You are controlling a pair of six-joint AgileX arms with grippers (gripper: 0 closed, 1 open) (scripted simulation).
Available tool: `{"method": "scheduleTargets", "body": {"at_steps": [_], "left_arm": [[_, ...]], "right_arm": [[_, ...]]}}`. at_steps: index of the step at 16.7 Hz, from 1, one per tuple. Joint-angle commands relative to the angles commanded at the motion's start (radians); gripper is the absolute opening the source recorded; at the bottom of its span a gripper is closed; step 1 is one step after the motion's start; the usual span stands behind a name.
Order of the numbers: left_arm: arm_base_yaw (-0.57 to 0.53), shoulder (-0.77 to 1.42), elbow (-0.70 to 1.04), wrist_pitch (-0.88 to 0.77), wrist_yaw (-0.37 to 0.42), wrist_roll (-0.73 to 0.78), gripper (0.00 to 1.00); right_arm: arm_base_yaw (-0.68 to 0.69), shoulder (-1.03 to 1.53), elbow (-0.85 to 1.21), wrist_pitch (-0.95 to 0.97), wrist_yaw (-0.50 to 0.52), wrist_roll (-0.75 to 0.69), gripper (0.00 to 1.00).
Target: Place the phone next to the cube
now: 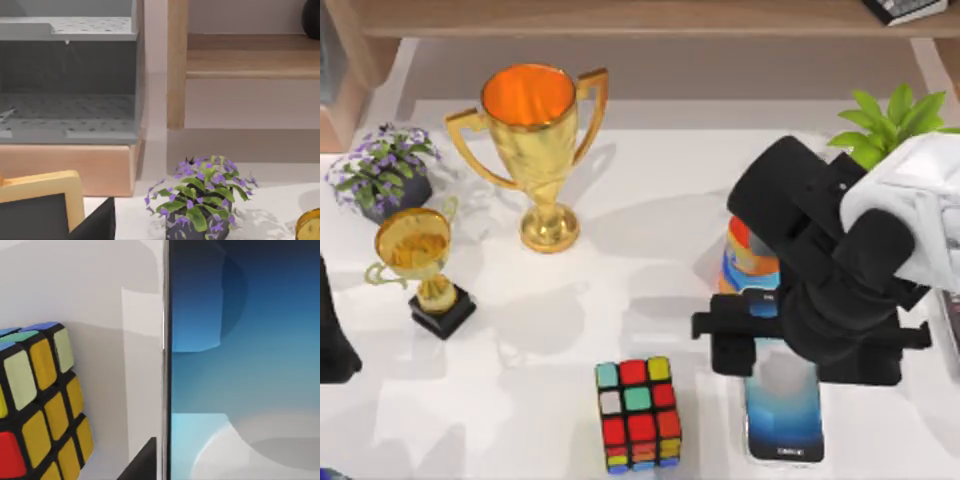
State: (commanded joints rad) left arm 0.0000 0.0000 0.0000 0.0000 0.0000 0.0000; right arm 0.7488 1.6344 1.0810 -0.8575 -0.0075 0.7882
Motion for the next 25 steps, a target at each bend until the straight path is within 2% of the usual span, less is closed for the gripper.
{"method": "scheduleTargets", "body": {"at_steps": [13,25], "left_arm": [[0.000,0.000,0.000,0.000,0.000,0.000,1.00],[0.000,0.000,0.000,0.000,0.000,0.000,1.00]], "right_arm": [[-0.014,0.111,-0.086,0.045,0.018,-0.041,0.00],[-0.014,0.111,-0.086,0.045,0.018,-0.041,0.90]]}}
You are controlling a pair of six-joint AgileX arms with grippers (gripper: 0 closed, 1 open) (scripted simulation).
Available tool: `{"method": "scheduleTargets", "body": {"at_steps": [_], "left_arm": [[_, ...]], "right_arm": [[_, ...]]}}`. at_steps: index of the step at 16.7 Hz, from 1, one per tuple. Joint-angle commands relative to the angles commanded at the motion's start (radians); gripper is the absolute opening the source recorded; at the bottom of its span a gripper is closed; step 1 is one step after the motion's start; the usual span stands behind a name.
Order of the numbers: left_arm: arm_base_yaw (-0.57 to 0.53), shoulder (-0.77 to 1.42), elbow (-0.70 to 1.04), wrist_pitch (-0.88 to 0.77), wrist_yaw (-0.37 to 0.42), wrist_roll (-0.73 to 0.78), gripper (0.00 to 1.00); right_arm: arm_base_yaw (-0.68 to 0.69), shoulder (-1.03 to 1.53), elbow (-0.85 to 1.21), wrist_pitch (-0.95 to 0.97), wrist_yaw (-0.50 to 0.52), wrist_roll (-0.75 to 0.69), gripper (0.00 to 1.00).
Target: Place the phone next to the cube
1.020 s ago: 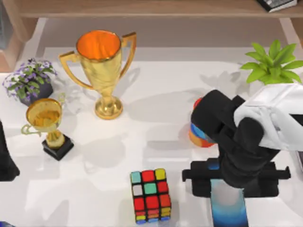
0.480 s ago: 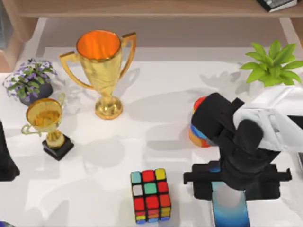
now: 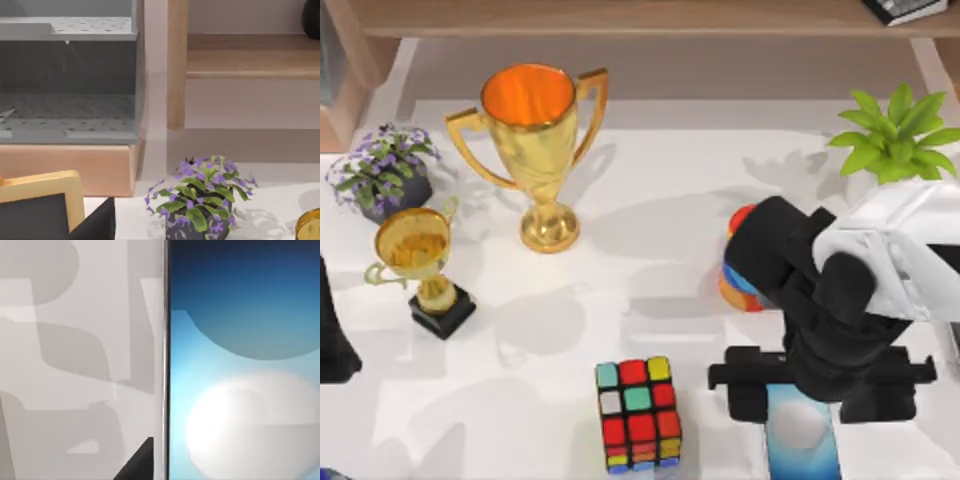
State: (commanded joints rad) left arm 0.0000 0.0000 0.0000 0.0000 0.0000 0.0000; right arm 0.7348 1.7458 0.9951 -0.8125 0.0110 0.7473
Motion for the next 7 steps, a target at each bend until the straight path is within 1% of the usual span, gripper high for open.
{"method": "scheduleTargets", "body": {"at_steps": [1,2,7], "left_arm": [[0.000,0.000,0.000,0.000,0.000,0.000,1.00],[0.000,0.000,0.000,0.000,0.000,0.000,1.00],[0.000,0.000,0.000,0.000,0.000,0.000,1.00]], "right_arm": [[0.000,0.000,0.000,0.000,0.000,0.000,0.98],[0.000,0.000,0.000,0.000,0.000,0.000,1.00],[0.000,0.000,0.000,0.000,0.000,0.000,1.00]]}}
